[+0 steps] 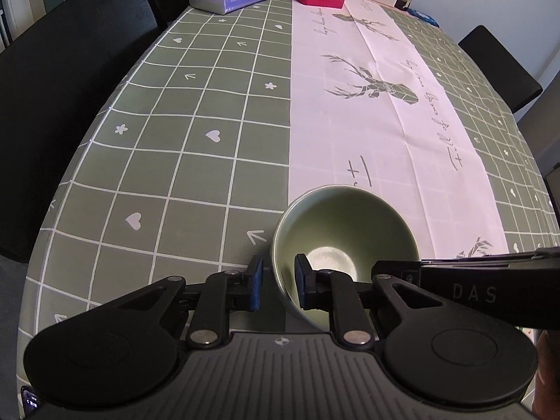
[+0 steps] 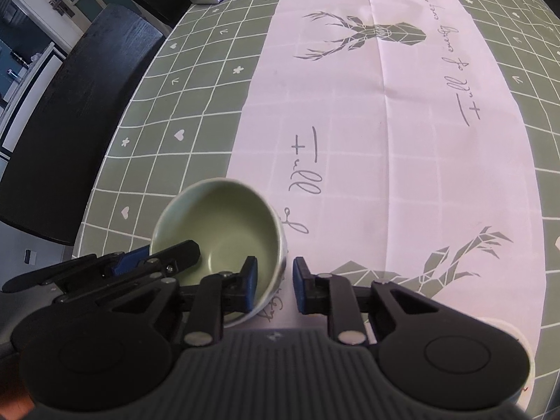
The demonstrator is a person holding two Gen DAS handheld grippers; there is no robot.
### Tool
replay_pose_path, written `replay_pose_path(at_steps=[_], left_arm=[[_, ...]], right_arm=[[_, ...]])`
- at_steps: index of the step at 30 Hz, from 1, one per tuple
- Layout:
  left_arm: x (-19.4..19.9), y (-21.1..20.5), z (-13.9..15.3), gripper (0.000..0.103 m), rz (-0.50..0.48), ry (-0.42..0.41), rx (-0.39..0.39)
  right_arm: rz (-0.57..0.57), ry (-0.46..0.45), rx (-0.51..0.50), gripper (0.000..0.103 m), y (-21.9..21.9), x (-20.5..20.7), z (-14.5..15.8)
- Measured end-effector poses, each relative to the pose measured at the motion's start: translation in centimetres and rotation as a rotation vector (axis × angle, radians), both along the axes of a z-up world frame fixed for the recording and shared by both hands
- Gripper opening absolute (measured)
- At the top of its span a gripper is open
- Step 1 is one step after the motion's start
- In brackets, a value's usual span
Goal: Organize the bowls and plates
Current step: 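Move the right gripper to the pale green bowl rim and close, then lift the green bowl with the right gripper toward the orange bowl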
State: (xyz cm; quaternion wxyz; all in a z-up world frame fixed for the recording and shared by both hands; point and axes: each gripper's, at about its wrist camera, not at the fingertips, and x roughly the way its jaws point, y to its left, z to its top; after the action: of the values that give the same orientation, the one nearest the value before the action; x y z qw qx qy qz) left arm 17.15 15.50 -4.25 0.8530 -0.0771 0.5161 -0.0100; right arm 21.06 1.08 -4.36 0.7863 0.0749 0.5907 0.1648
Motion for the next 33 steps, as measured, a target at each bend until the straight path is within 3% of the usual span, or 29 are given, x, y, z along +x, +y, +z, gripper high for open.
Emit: replay_pose_path(at_steps=[4,16,21,33], left_arm=[[0.0,-0.1,-0.2,0.015,-0.002,0.015,-0.01],[-0.7,-0.8,0.6,0.012,0.004,0.027,-0.002],[-1.7,-2.3,1.4,0.012,-0.016,0.015,0.027],[-4.3,-7.7,4.2,0.012,-0.086,-0.024,0.006]], right_arm=[[-0.008,0.012,-0.011,0.012,0.2,0.2,-0.2],[-0.048,0.051,0.009,0.009,-0.8,-0.4,-0.1],[-0.047,0.04,0.006,0.009,-1.8,-1.4,0.9],[-0.069,0.014,-0.02,0.008,-7.2,-4.7,4.0]])
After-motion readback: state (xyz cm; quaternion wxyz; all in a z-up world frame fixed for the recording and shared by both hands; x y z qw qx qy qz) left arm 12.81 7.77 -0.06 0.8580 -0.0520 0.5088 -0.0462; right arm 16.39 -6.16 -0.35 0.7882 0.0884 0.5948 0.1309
